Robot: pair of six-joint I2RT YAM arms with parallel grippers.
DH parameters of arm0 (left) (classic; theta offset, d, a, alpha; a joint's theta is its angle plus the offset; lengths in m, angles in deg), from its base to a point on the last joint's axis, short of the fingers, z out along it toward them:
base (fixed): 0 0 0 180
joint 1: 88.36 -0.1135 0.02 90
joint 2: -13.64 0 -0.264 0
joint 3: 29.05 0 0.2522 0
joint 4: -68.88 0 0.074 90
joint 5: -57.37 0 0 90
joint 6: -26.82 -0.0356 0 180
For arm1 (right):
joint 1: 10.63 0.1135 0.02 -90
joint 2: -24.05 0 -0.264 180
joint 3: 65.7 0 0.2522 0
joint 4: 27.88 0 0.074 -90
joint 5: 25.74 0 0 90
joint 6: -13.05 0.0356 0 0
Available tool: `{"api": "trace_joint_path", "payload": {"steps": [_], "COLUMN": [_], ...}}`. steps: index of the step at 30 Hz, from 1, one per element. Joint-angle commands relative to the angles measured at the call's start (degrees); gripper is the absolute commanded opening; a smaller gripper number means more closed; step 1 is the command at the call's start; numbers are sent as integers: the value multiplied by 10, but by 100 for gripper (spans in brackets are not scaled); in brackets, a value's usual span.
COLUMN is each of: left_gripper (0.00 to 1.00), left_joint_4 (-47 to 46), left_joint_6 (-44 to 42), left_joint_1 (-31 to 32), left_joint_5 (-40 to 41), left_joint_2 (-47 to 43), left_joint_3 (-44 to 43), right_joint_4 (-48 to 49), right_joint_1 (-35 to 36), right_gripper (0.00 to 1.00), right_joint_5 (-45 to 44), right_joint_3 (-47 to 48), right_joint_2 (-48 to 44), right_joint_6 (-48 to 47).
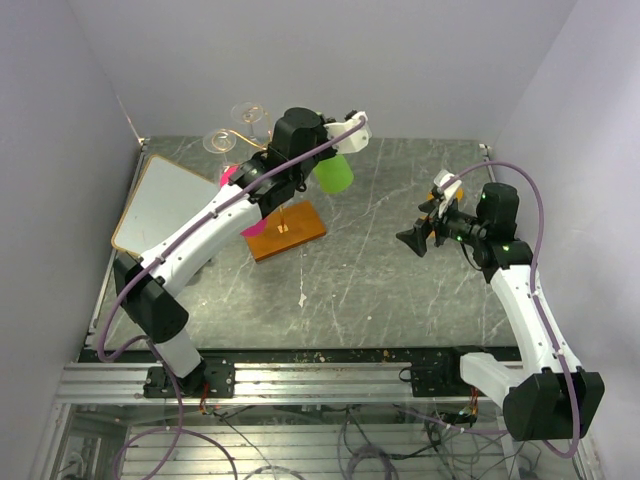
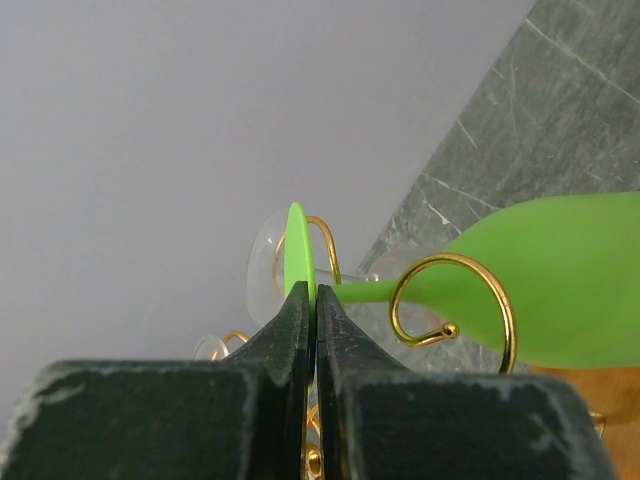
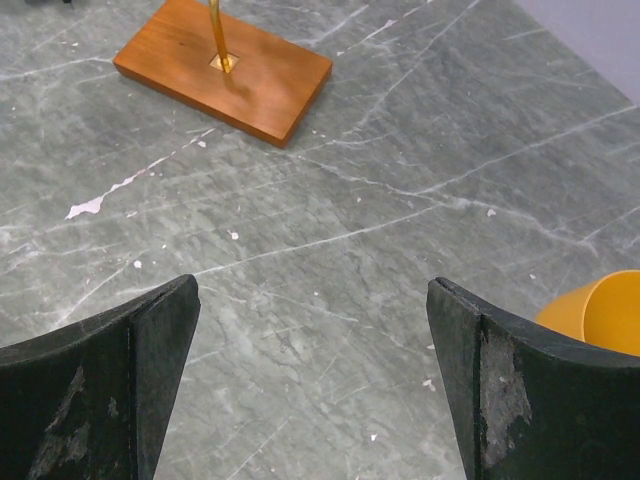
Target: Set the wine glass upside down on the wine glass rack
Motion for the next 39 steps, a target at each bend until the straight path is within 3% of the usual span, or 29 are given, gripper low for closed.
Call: {"api": "trace_joint_path", "payload": {"steps": [1,11,16,39], "left_gripper": [7,7,7,7], "left_joint_4": [-4,6,25,62], "left_joint_6": [-9,-18,-18,-38], "left_joint_1": [2,3,4,20], "left_joint_5": [-8,-22,-72,-120], "left_joint_2": [-22,-50,-68,-63], "left_joint_3": [5,34,37,10], "right_joint_4": [10,12,13,18], "right_joint_1": [-6,-7,-9,-23], "right_gripper": [96,96,96,96], "right_joint_5": [11,11,9,20], "right_joint_3": [-6,-7,-7,-9], "right_joint_2": [-3,-5,-5,-11], "right_joint_6": [-4,-4,-3,3]}}
